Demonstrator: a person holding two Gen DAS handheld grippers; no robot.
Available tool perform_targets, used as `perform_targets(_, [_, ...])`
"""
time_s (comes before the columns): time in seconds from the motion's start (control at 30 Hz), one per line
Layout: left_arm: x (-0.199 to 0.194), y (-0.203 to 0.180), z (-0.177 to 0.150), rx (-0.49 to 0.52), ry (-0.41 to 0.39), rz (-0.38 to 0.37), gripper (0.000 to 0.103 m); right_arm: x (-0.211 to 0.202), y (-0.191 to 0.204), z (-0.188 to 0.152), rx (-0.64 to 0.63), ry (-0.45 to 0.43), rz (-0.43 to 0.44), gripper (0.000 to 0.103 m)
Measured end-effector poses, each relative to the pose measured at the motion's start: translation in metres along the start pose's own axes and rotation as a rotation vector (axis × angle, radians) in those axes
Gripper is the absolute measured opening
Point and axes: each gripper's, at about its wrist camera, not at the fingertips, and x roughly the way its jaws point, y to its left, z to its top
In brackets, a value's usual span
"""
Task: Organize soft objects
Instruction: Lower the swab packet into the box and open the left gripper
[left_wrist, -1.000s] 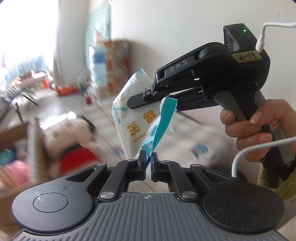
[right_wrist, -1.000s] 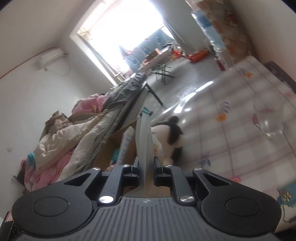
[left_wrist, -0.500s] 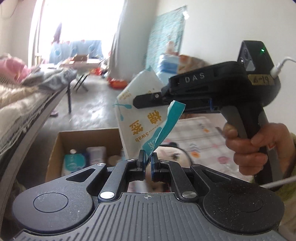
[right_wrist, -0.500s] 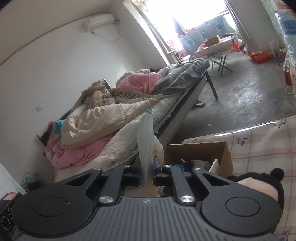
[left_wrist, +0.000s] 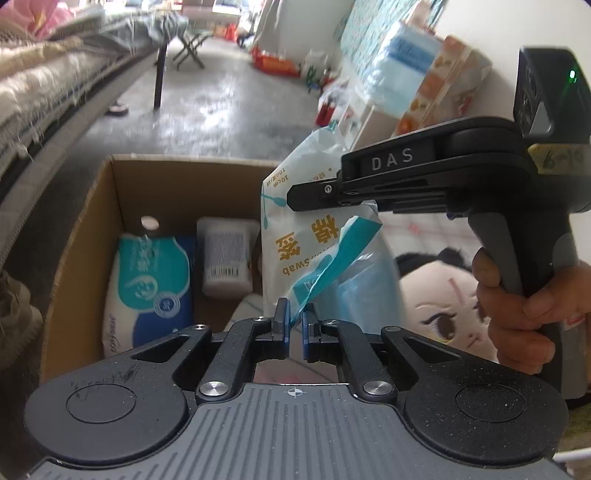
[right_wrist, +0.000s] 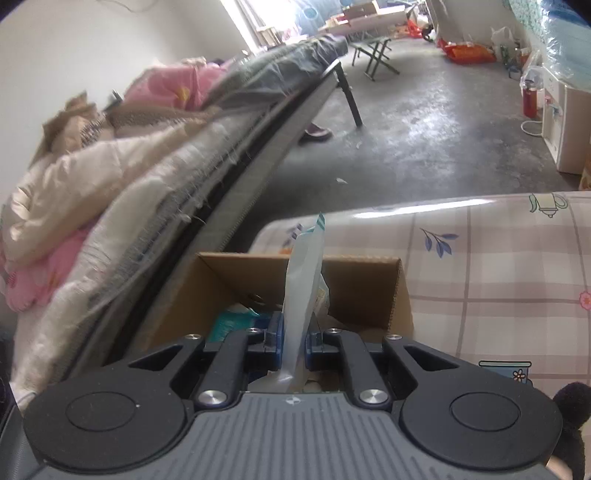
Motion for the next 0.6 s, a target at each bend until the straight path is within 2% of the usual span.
perform_targets(0.23, [0.009,0.005,-0.003,-0.037,0.05,-0.001,0.006,0.015,0.009,0.002,-0.056,0.054,-0.069,0.014])
perform_targets(0.33, [0.013,0.009,-0.004,-0.055,0.076,-0.003,0.008,0.017,0.015,0.002,-0.09,0.069,-0.107,0.022])
perform_targets(0.43, [0.016,0.013,-0.004,-0.066,0.088,0.007,0.008,0.014,0.018,0.003,-0.104,0.054,-0.125,0.026])
perform_targets(0.5, [0.014,0.014,-0.004,-0.071,0.084,0.013,0.008,0.011,0.017,0.002,-0.112,0.04,-0.121,0.037])
perform_targets(0.57, [0.011,0.015,-0.003,-0.074,0.083,0.015,0.01,0.006,0.016,0.003,-0.115,0.02,-0.116,0.061])
perform_targets(0.6, [0.011,0.015,-0.003,-0.077,0.084,0.023,0.016,0.004,0.015,0.003,-0.114,0.008,-0.111,0.062])
